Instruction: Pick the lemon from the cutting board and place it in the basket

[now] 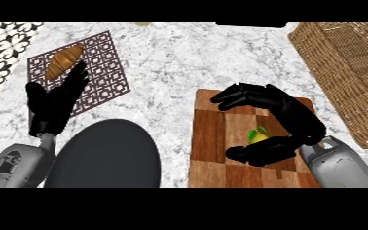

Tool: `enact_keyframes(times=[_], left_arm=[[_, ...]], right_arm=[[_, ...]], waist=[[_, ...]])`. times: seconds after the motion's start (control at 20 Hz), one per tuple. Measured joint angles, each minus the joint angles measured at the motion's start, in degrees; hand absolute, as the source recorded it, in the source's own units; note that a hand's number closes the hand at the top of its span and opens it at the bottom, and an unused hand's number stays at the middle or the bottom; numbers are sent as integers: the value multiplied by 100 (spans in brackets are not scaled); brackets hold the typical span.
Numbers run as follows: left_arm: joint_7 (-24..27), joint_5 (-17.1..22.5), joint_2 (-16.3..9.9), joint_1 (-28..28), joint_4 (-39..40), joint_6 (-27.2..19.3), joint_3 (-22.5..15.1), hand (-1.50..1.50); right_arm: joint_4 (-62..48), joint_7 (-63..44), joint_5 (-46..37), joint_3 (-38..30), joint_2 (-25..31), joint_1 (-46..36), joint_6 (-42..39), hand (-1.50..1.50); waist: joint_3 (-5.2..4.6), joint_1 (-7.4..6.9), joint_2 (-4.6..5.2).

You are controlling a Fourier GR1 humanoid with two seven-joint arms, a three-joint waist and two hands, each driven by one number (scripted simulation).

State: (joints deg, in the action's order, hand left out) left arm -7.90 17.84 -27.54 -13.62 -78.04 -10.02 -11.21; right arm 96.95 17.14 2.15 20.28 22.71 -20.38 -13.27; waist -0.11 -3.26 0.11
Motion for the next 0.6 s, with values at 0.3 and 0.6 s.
enact_keyframes(times=[0.3,0.6], left_arm=[[-149,131,-51,71,12,78,326,0],[-125,98,-29,180,17,21,408,0]], right_arm=[[698,-1107,-950,829,-569,-226,282,-150],[1295,-3191,-1398,901,-90,-1040,-329,-150]], waist=[[4,240,-28],[-12,347,-79]])
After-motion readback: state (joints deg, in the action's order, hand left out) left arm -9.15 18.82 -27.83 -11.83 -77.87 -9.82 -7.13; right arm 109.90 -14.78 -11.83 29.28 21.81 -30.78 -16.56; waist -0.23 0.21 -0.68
